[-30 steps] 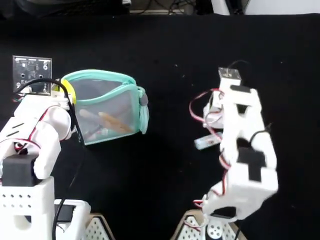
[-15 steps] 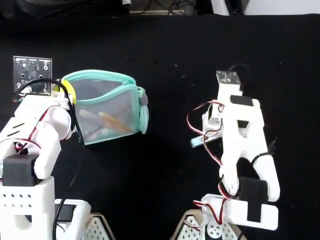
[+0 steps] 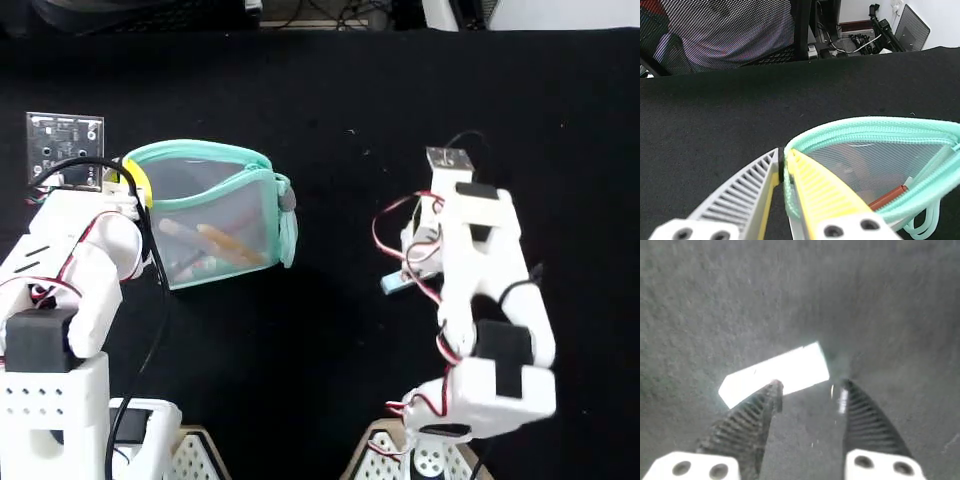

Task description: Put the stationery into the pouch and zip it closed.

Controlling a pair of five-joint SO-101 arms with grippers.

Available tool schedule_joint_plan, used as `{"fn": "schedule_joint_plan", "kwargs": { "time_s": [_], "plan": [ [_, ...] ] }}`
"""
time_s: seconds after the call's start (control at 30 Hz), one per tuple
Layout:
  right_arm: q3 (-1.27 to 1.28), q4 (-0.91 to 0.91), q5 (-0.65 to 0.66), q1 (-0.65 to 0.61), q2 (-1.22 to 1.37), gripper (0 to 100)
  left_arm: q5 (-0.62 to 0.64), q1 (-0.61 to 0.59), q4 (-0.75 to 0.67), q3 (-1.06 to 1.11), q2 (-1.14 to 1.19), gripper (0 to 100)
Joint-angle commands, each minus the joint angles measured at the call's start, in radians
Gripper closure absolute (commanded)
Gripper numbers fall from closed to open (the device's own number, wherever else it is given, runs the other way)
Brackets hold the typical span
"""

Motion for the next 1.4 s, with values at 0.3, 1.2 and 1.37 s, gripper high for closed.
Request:
{"fn": "schedule_joint_plan", "kwargs": {
  "time_s": [0.3, 1.2, 1.37],
  "plan": [
    [-0.173, 0.003, 0.008, -0.006, 0.113, 87.2, -0.011, 0.007, 0.018, 0.185, 0.028, 97],
    [0.234, 0.129, 0.79, 0.0, -0.547, 75.0, -0.011, 0.004, 0.014, 0.186, 0.028, 97],
    [0.272, 0.083, 0.959, 0.003, -0.547, 75.0, -0.011, -0.001, 0.017, 0.185, 0.028, 97]
  ]
}}
